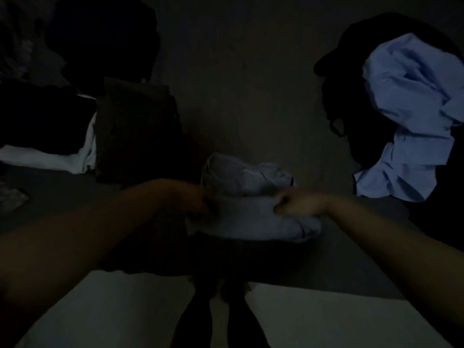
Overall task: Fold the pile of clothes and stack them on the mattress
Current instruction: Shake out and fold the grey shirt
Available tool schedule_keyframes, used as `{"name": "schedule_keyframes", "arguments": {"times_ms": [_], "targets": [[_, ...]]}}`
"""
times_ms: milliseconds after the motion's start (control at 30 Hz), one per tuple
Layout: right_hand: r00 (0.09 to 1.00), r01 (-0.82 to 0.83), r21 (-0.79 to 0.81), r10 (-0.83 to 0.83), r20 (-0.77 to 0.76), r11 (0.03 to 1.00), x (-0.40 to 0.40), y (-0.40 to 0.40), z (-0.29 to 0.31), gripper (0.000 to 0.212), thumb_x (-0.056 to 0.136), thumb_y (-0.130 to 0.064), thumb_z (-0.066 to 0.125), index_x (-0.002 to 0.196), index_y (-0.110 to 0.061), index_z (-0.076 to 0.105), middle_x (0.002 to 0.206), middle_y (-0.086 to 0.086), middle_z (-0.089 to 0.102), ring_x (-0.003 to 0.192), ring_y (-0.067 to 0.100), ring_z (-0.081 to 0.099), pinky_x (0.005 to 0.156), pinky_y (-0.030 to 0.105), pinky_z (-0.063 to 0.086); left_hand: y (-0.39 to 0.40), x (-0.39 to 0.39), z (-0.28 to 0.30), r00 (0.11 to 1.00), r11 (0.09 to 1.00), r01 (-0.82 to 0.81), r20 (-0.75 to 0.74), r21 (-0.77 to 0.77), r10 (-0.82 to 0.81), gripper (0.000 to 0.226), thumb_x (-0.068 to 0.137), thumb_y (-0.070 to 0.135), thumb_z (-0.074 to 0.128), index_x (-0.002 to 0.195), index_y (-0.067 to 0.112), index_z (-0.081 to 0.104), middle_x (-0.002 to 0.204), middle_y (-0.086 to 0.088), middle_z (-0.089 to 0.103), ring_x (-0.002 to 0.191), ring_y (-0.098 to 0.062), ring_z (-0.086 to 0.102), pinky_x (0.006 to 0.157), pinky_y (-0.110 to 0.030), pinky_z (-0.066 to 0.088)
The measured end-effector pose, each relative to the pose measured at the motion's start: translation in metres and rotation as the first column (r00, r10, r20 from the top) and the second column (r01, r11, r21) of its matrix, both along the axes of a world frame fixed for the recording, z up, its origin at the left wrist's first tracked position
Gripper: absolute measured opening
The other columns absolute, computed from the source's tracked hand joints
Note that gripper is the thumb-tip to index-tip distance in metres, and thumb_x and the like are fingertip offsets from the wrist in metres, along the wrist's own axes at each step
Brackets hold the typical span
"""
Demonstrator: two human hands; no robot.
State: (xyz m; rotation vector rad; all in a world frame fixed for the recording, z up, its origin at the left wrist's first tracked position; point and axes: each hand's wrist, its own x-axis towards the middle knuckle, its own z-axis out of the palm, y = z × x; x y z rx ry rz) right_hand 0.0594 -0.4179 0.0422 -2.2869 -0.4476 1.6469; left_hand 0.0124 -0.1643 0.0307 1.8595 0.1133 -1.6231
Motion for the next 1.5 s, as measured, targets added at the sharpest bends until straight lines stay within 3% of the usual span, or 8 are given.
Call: {"name": "schedule_keyframes", "arguments": {"times_ms": [100,200,400,567,1067,1233,1400,1500], "targets": [[0.982,0.148,0.083,-0.157,0.108,0.985,0.043,-0.002,-0.015,0.061,0.091,-0.032,0.060,0.143,-0.015,0.033,0.128,0.000,0.044,0.129,0.021,0.041,0.105,0.025,0.030,0.012,0.044,-0.023,0.820,0.923,-0.384,0.466,0.016,0.333,0.033,0.093,0.007,0.054,0.124,-0.003,0.055,0.118,-0.019,0.062,0.097,-0.015,0.060,0.082,-0.020,0.043],[0.879,0.364,0.102,-0.378,0.291,0.926,0.048,-0.015,-0.047,0.073,0.072,-0.071,0.053,0.120,-0.017,0.053,0.115,0.002,0.055,0.108,0.021,0.053,0.092,0.030,0.042,0.014,0.056,-0.056,0.517,0.700,-0.706,0.751,0.102,0.411,0.035,0.094,0.022,0.054,0.120,-0.001,0.058,0.124,-0.019,0.059,0.115,-0.030,0.055,0.089,-0.028,0.039],[0.450,0.889,0.027,-0.884,0.127,0.457,-0.021,-0.025,-0.093,0.081,0.071,-0.066,0.065,0.124,-0.005,0.056,0.130,0.015,0.056,0.113,0.029,0.056,0.101,0.041,0.044,-0.025,0.004,-0.107,0.598,0.509,-0.801,0.449,0.316,0.664,0.093,0.078,0.064,0.058,0.144,0.005,0.029,0.147,-0.020,0.031,0.134,-0.036,0.034,0.111,-0.041,0.031],[0.061,0.995,0.080,-0.998,-0.010,0.060,-0.026,-0.005,-0.113,0.124,0.044,-0.073,0.078,0.145,-0.016,0.034,0.148,0.005,0.039,0.131,0.029,0.042,0.108,0.047,0.036,-0.040,0.009,-0.114,0.354,0.329,-0.935,0.284,0.133,0.891,0.101,0.072,0.052,0.072,0.144,-0.002,0.024,0.146,-0.017,0.036,0.133,-0.031,0.038,0.108,-0.035,0.034],[0.168,0.981,0.159,-0.888,-0.427,0.109,-0.037,0.061,-0.041,0.028,0.081,-0.028,0.066,0.107,-0.016,0.064,0.098,0.001,0.071,0.092,0.019,0.065,0.069,0.030,0.049,0.015,-0.018,-0.048,0.440,0.483,-0.830,0.204,-0.279,0.874,0.052,0.090,0.036,0.060,0.135,0.014,0.047,0.136,-0.004,0.052,0.120,-0.018,0.052,0.101,-0.029,0.042],[0.176,0.961,0.273,-0.871,-0.458,0.050,-0.015,0.153,0.003,0.043,0.072,-0.026,0.071,0.110,-0.009,0.060,0.094,0.008,0.068,0.084,0.025,0.066,0.073,0.037,0.053,0.101,0.015,0.017,0.225,0.427,-0.771,0.426,-0.472,0.877,0.043,0.090,0.009,0.060,0.131,0.005,0.048,0.118,-0.001,0.056,0.103,-0.006,0.053,0.073,-0.004,0.045],[0.308,0.908,0.402,-0.833,-0.460,0.113,0.011,0.310,0.032,0.010,0.088,-0.024,0.060,0.096,-0.017,0.063,0.078,-0.004,0.072,0.076,0.016,0.068,0.060,0.023,0.054,0.263,0.028,0.059,0.107,0.393,-0.751,0.490,-0.530,0.865,0.033,0.089,0.006,0.060,0.120,0.014,0.052,0.106,0.007,0.062,0.089,0.009,0.060,0.074,-0.005,0.047],[0.444,0.850,0.498,-0.739,-0.506,0.170,0.023,0.392,0.037,0.028,0.088,-0.023,0.061,0.115,-0.015,0.062,0.103,-0.003,0.072,0.097,0.016,0.067,0.081,0.025,0.055,0.346,0.029,0.058,0.065,0.395,-0.775,0.559,-0.493,0.826,0.047,0.083,0.014,0.069,0.127,0.010,0.053,0.120,-0.005,0.061,0.108,-0.012,0.058,0.089,-0.019,0.048]]}}
